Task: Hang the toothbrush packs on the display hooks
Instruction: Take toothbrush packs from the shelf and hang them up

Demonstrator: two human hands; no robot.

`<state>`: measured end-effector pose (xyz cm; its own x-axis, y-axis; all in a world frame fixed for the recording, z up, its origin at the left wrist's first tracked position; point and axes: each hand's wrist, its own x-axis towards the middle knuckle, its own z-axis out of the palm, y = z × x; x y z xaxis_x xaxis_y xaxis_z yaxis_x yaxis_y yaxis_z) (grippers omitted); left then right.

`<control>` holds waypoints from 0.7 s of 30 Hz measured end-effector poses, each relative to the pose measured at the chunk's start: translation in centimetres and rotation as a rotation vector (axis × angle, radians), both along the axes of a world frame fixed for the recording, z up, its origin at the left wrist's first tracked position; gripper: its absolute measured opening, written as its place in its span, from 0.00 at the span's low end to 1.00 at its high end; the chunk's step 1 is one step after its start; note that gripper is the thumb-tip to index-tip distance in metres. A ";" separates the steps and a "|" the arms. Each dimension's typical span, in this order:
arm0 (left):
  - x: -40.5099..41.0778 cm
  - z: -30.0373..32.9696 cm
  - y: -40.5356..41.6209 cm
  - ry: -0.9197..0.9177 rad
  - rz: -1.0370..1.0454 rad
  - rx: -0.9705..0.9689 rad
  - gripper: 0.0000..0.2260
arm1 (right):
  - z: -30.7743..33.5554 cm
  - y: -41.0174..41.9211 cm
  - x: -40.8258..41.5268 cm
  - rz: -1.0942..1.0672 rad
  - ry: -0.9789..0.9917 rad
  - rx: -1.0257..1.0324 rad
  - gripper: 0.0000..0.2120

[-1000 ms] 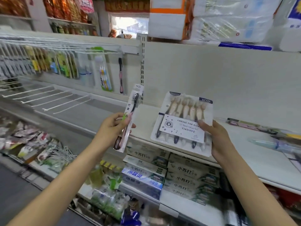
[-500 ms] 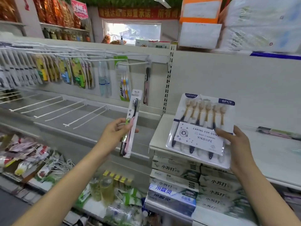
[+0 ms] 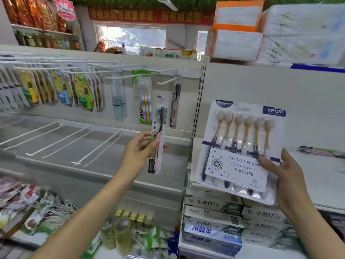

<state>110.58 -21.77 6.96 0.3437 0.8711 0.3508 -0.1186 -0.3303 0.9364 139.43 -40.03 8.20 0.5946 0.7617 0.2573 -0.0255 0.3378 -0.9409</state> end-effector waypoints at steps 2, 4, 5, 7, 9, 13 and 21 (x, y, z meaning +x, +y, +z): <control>0.1 0.2 0.4 -0.031 0.016 0.040 0.11 | 0.3 0.3 0.1 0.006 -0.001 0.007 0.17; 0.2 0.1 0.6 -0.067 0.026 0.067 0.10 | 0.6 0.8 0.0 0.033 -0.016 0.012 0.20; 0.2 0.1 0.4 -0.090 0.027 0.081 0.09 | 0.6 1.0 0.1 0.034 -0.020 0.010 0.22; -0.1 0.1 0.1 -0.125 0.028 0.110 0.09 | 0.9 1.5 -0.4 0.027 -0.008 0.019 0.26; -0.4 0.1 0.1 -0.139 0.025 0.127 0.10 | 0.7 1.9 -0.6 0.036 -0.028 0.010 0.22; -1.1 1.1 0.2 -0.171 0.029 0.133 0.10 | 0.5 2.5 -1.6 0.025 -0.011 -0.011 0.27; -1.7 2.2 0.7 -0.147 -0.056 0.152 0.12 | 0.1 2.2 -3.8 0.019 -0.024 -0.026 0.19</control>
